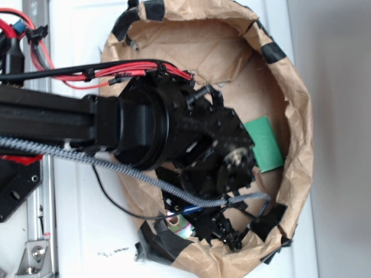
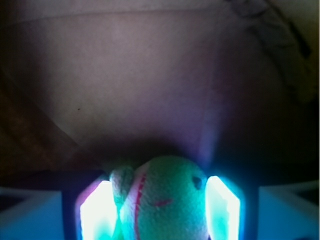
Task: Grab the green animal.
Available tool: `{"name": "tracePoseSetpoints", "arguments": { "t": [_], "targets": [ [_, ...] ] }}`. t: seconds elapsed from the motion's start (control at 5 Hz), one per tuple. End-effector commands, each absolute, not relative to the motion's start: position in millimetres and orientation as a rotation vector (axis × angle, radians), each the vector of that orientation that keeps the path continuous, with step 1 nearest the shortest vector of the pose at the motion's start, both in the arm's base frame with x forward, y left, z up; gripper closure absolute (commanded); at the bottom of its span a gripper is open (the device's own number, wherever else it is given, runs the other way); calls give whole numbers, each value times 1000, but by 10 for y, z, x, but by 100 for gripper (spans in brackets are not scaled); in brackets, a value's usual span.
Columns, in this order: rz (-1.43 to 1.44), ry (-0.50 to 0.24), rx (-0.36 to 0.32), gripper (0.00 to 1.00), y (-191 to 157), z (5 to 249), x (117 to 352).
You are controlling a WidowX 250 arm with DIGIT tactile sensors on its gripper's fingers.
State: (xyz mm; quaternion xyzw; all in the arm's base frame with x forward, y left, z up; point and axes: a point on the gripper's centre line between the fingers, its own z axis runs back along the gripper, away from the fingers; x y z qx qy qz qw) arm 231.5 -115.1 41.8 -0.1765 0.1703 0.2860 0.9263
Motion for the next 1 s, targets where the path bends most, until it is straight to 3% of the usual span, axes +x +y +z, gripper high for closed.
{"name": "tracePoseSetpoints", "arguments": {
  "t": [0.0, 0.2, 0.4, 0.8],
  "targets": [
    [402, -199, -87, 100, -592, 1114, 2554],
    [369, -374, 71, 100, -196, 1439, 2558],
    [304, -479, 163, 100, 56, 1650, 2577],
    [285, -525, 121, 100, 73, 1634, 2411]
  ]
}}
